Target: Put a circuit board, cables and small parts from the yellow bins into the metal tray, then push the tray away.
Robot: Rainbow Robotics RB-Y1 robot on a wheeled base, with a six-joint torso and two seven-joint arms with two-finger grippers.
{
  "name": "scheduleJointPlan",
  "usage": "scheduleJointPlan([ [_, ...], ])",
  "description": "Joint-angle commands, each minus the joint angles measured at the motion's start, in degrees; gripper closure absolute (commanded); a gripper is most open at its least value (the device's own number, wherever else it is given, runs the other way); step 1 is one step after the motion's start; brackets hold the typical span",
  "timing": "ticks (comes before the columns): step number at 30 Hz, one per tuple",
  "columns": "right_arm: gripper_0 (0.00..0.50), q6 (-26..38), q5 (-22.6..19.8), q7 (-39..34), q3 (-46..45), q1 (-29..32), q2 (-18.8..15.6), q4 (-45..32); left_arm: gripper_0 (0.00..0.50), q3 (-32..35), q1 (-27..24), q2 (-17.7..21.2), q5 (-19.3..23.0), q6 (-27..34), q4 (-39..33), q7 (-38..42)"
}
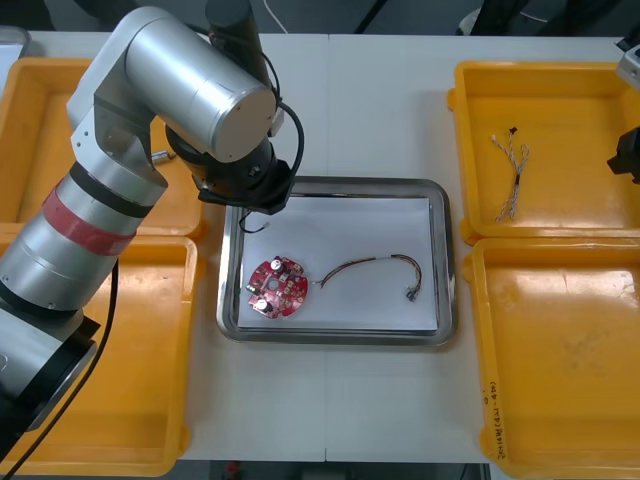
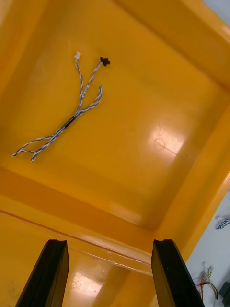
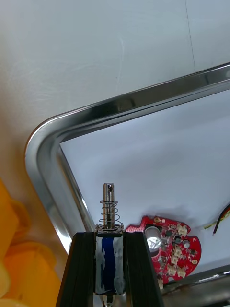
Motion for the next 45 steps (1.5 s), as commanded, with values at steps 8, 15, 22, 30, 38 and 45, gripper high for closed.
scheduleJointPlan([
  [8,0.0,0.15,7.02,-7.74,-0.64,-9.3,6.58,7.46,0.493,-5.54,0.0,-1.56,0.66,-6.95,5.93,6.04],
  [15,0.0,0.15,10.1,-14.94,2.61,-13.87,8.86,12.74,0.493,-8.0,0.09,-1.56,0.84,-10.2,9.27,6.48],
  [22,0.0,0.15,11.51,-22.24,3.32,-18.7,10.27,22.05,0.443,-9.5,0.09,-1.65,1.02,-11.43,10.32,7.27],
  [30,0.0,0.15,13.44,-27.16,3.4,-20.02,11.59,27.24,0.024,-10.2,0.79,-1.56,0.93,-12.4,10.32,8.59],
  [38,0.0,0.15,13.0,-34.72,3.76,-20.2,12.29,31.46,0.0,-9.76,1.05,-1.48,0.49,-12.93,9.71,9.64],
  [45,0.0,0.15,12.91,-38.67,4.02,-20.11,13.17,33.13,0.0,-6.16,0.97,-0.86,0.49,-7.74,5.05,9.99],
])
